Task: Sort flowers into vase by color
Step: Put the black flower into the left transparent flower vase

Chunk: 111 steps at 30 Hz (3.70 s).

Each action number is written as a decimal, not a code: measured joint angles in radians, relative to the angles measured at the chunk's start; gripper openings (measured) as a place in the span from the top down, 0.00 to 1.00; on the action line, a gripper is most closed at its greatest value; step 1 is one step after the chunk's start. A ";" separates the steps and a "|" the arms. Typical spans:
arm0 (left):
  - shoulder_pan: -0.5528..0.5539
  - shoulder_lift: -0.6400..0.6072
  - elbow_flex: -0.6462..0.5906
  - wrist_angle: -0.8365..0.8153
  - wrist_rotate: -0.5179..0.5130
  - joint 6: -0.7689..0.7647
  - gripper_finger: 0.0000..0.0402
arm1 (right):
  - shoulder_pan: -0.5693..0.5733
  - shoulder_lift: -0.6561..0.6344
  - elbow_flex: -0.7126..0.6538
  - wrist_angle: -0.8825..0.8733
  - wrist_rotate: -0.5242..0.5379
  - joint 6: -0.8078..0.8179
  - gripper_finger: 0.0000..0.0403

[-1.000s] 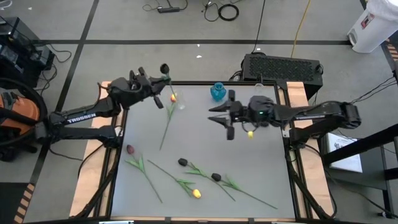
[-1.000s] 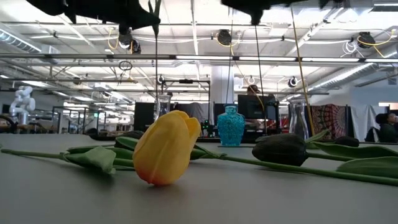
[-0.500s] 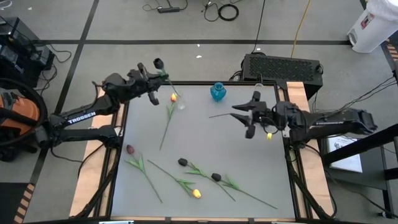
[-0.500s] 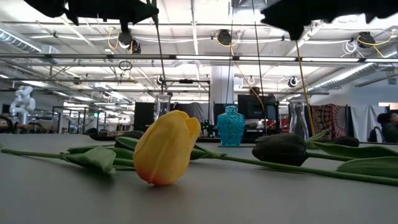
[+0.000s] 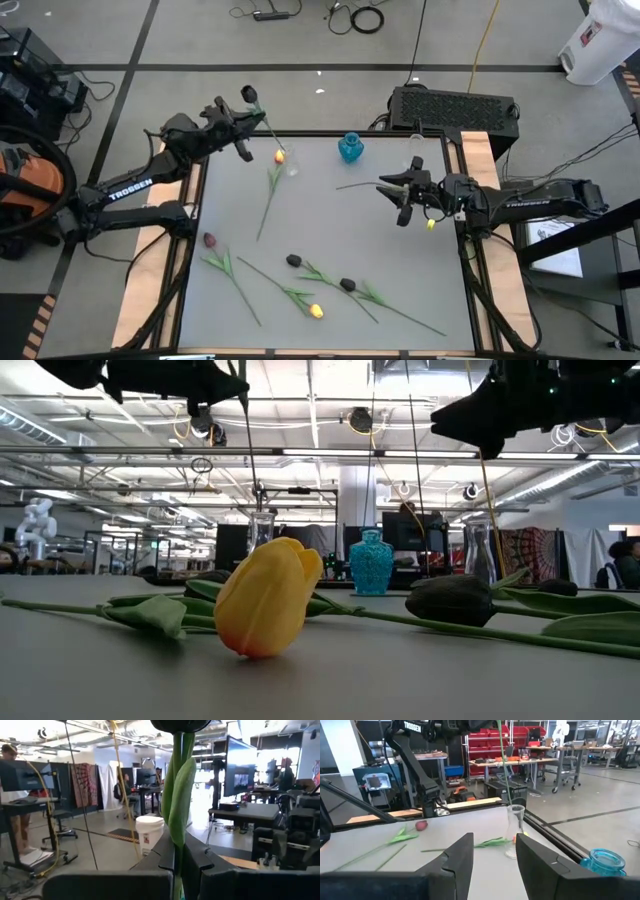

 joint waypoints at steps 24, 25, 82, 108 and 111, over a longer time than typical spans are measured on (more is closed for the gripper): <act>0.022 0.188 0.000 0.071 0.000 -0.003 0.98 | 0.000 0.000 0.000 0.017 -0.006 -0.009 0.65; 0.021 0.194 0.000 0.072 0.000 -0.003 0.98 | 0.000 0.000 0.000 0.016 -0.006 -0.009 0.65; -0.166 0.014 0.000 -0.350 0.089 -0.027 0.62 | 0.000 0.003 0.000 -0.055 -0.005 0.027 0.65; -0.656 0.005 0.000 -0.761 -0.147 -0.028 0.62 | 0.146 0.143 0.000 -0.111 -0.184 0.261 0.65; -0.663 0.006 0.000 -0.758 -0.168 -0.029 0.62 | 0.189 0.176 0.000 -0.116 -0.185 0.332 0.65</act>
